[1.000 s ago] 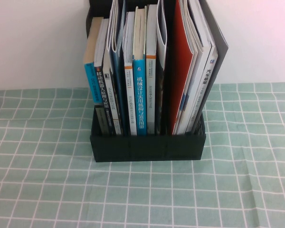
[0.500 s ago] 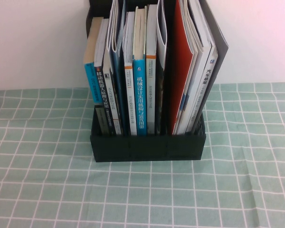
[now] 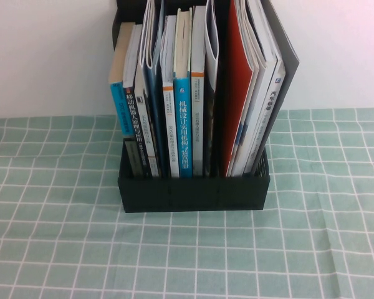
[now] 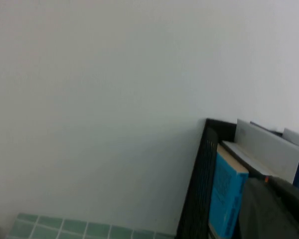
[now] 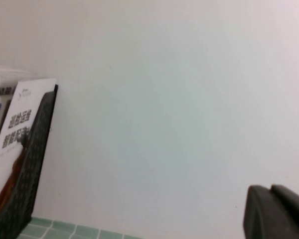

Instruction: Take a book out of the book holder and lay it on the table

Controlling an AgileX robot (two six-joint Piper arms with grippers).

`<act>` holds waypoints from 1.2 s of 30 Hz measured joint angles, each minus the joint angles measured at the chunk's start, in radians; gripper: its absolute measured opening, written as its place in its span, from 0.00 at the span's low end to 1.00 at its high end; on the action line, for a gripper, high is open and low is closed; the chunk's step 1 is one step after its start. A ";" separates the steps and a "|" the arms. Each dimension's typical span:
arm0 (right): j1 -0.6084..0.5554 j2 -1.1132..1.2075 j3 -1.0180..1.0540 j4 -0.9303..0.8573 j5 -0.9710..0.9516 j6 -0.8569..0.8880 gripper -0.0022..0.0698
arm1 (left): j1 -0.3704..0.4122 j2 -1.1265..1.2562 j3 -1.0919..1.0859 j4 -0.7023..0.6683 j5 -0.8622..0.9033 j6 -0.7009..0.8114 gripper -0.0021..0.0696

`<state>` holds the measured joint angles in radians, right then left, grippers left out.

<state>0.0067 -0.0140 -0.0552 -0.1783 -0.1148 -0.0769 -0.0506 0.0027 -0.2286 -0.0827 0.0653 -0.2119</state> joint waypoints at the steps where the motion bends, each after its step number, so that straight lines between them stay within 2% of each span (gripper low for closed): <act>1: 0.000 0.000 -0.023 -0.006 0.036 0.000 0.03 | 0.000 0.018 -0.034 0.002 0.048 -0.002 0.03; 7: 0.000 0.051 -0.158 -0.034 0.168 0.000 0.03 | 0.000 0.221 -0.196 -0.069 0.225 -0.004 0.03; 10: 0.000 0.134 -0.213 -0.036 0.175 0.000 0.03 | 0.000 0.350 -0.285 -0.171 0.272 0.049 0.03; 12: 0.000 0.205 -0.236 -0.036 0.165 0.000 0.03 | 0.000 0.436 -0.347 -0.271 0.282 0.136 0.03; 17: 0.000 0.375 -0.246 -0.053 -0.006 0.000 0.03 | 0.000 0.644 -0.530 -0.644 0.356 0.514 0.03; 20: 0.000 0.469 -0.246 -0.120 -0.141 0.000 0.03 | 0.000 0.759 -0.615 -0.865 0.410 0.742 0.03; 24: 0.000 0.598 -0.246 -0.207 -0.287 0.058 0.03 | -0.029 0.890 -0.674 -1.124 0.398 1.049 0.03; 26: 0.000 0.650 -0.246 -0.259 -0.345 0.112 0.03 | -0.073 0.945 -0.690 -1.220 0.356 1.182 0.03; 30: 0.000 0.753 -0.246 -0.349 -0.454 0.180 0.03 | -0.224 1.027 -0.709 -1.292 0.211 1.320 0.03; 36: 0.000 0.901 -0.246 -0.370 -0.592 0.196 0.03 | -0.553 1.175 -0.761 -1.328 -0.083 1.393 0.03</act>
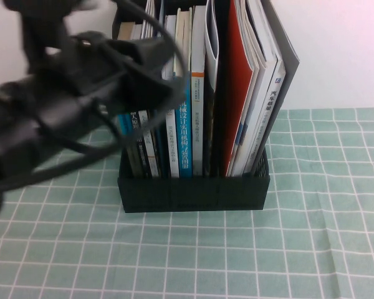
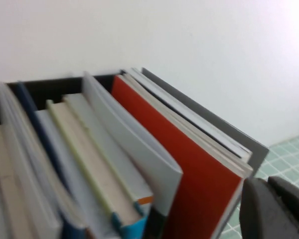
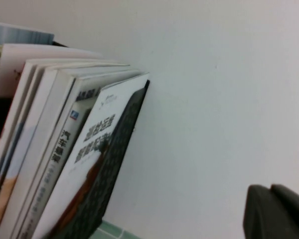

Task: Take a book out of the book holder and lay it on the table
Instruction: Hold the bookshelf

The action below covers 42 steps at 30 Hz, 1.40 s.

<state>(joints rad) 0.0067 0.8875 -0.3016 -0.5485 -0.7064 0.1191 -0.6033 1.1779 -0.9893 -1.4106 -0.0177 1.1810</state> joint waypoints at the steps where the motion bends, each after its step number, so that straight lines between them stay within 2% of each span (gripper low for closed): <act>1: 0.000 0.019 -0.002 0.000 -0.033 0.000 0.03 | -0.053 0.035 -0.018 -0.003 -0.041 0.021 0.03; 4: 0.000 0.080 -0.004 0.000 -0.149 0.002 0.05 | -0.174 0.140 -0.082 -0.013 -0.146 0.082 0.03; 7: 0.000 0.144 -0.013 -0.007 -0.242 0.015 0.10 | -0.244 0.255 -0.161 -0.026 -0.227 0.127 0.03; 9: 0.007 0.191 -0.030 -0.007 -0.268 0.039 0.17 | -0.262 0.318 -0.216 -0.044 -0.239 0.142 0.03; 12: 0.034 0.262 -0.066 -0.007 -0.279 0.061 0.32 | -0.264 0.402 -0.314 -0.117 -0.245 0.200 0.03; 15: 0.085 0.323 -0.119 -0.007 -0.280 0.063 0.44 | -0.264 0.470 -0.403 -0.250 -0.272 0.326 0.03; 17: 0.117 0.366 -0.159 -0.007 -0.280 0.058 0.47 | -0.264 0.513 -0.457 -0.305 -0.299 0.418 0.03; 20: 0.157 0.434 -0.224 -0.007 -0.278 0.048 0.50 | -0.264 0.561 -0.517 -0.332 -0.338 0.493 0.03; 27: 0.205 0.595 -0.361 -0.007 -0.270 0.060 0.50 | -0.264 0.602 -0.543 -0.346 -0.376 0.518 0.03; 35: 0.208 0.706 -0.391 -0.005 -0.270 0.072 0.51 | -0.264 0.603 -0.545 -0.350 -0.431 0.539 0.03; 42: 0.208 0.794 -0.424 0.073 -0.266 0.041 0.50 | -0.264 0.603 -0.545 -0.350 -0.438 0.541 0.03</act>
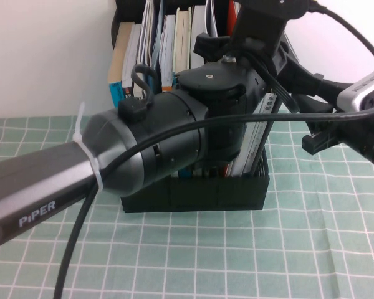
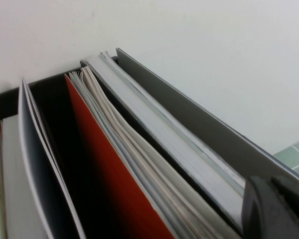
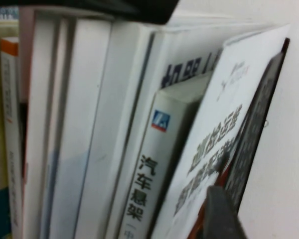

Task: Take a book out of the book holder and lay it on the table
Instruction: Hold the bookshelf

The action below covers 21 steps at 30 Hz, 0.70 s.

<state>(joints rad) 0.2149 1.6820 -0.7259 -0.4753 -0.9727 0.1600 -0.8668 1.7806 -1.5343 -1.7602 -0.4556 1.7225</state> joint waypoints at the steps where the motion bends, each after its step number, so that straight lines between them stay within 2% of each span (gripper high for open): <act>1: 0.000 0.005 -0.004 0.002 0.000 0.001 0.50 | 0.000 0.000 0.000 0.000 -0.004 0.000 0.03; 12: 0.000 0.012 -0.004 -0.178 0.000 0.126 0.50 | 0.000 0.000 0.000 0.000 -0.021 0.000 0.03; 18: 0.000 0.012 -0.004 -0.194 0.000 0.152 0.50 | 0.000 0.000 0.000 0.000 -0.034 0.000 0.03; 21: 0.000 0.012 -0.004 -0.155 0.000 0.109 0.50 | 0.000 0.000 0.000 0.000 -0.034 0.000 0.03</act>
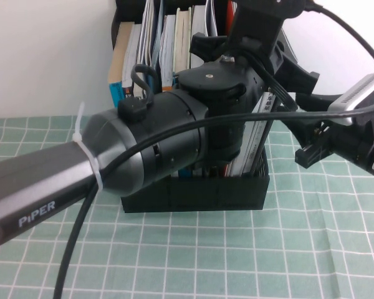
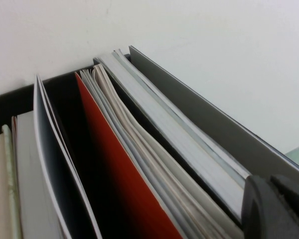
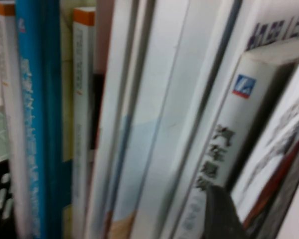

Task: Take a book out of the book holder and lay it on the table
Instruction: Hold the bookshelf

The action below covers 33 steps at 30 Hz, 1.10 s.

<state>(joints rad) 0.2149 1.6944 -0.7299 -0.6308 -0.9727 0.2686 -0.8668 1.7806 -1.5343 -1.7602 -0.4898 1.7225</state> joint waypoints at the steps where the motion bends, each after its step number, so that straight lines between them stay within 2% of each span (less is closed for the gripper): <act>1: 0.000 0.000 0.000 0.026 0.000 -0.024 0.50 | 0.000 0.000 0.000 0.000 0.000 0.000 0.03; 5: 0.000 0.000 0.000 0.117 0.001 -0.084 0.50 | 0.000 0.000 0.000 0.000 0.000 0.000 0.03; 9: 0.000 0.000 0.000 0.129 0.005 -0.092 0.50 | 0.000 0.000 0.000 0.000 0.022 -0.036 0.03; 16: 0.000 0.000 0.000 0.057 0.052 -0.079 0.50 | -0.011 0.000 0.000 0.000 0.258 -0.083 0.03; 18: 0.000 0.000 0.000 0.050 0.067 -0.072 0.50 | -0.013 0.000 0.000 0.004 0.280 -0.108 0.03; 27: 0.000 0.000 0.000 0.029 0.061 -0.036 0.50 | 0.051 0.002 0.000 0.004 0.222 -0.241 0.03; 33: 0.000 0.000 0.000 0.009 0.060 -0.022 0.50 | 0.058 0.011 0.000 0.004 0.224 -0.293 0.03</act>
<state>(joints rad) 0.2149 1.6944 -0.7299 -0.6221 -0.9129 0.2467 -0.8086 1.7915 -1.5343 -1.7561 -0.2661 1.4294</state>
